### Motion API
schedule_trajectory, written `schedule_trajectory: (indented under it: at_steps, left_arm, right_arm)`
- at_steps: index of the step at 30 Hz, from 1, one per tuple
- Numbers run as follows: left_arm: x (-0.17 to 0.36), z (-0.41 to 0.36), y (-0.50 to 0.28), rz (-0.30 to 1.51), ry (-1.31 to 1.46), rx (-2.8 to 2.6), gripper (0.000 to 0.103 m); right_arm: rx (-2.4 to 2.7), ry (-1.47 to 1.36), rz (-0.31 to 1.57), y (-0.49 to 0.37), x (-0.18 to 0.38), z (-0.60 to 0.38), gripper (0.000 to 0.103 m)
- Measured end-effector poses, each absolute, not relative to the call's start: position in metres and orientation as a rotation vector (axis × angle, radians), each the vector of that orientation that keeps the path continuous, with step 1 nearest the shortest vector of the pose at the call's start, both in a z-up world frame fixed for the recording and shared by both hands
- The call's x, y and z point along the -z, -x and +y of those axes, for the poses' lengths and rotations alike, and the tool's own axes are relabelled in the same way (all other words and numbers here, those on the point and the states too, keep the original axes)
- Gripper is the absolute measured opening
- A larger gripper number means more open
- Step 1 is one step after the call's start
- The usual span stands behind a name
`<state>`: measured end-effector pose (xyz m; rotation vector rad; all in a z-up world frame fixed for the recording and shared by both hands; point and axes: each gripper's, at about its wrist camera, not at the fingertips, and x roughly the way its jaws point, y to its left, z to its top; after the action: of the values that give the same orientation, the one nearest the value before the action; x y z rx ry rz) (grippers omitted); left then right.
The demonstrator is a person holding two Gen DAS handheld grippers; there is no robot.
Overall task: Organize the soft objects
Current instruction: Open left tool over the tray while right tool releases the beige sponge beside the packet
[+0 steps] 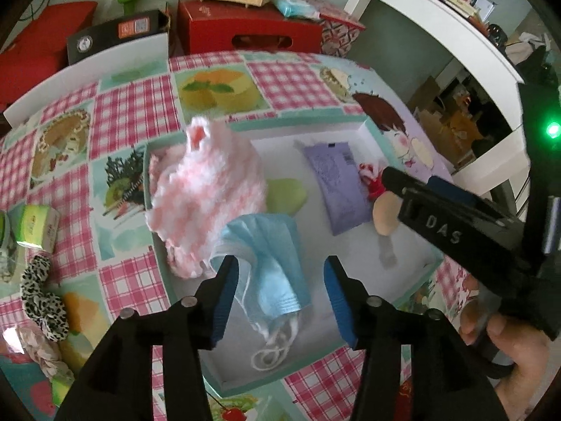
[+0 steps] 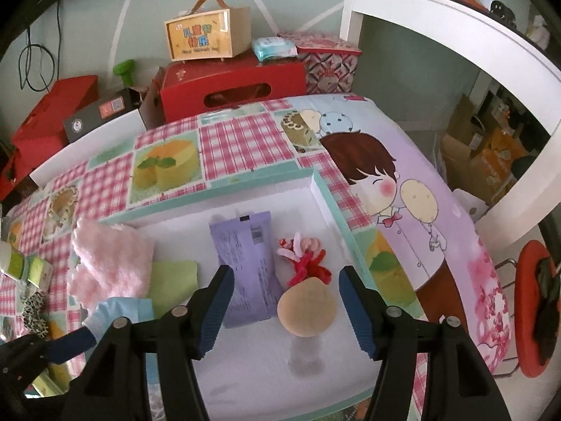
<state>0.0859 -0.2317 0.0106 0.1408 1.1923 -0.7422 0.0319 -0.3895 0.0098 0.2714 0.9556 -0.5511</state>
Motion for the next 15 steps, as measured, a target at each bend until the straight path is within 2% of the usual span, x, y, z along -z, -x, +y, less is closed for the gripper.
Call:
schedule_trajectory:
  at_steps: [4,12,15]
  left_arm:
    - [-0.019,-0.225,-0.09,1.165,-0.117,0.732,0.062]
    - [-0.023,-0.197,-0.114,1.137,-0.039,0.622,0.064]
    - [-0.022,-0.188,-0.122,1.133,-0.007,0.59,0.072]
  right_arm:
    - [0.558,-0.277,0.957,-0.032,-0.009,-0.391,0.068]
    - [0.565,-0.276,0.965,-0.033,-0.007,-0.391,0.073]
    - [0.565,-0.263,0.97,-0.035,-0.007,-0.389,0.081]
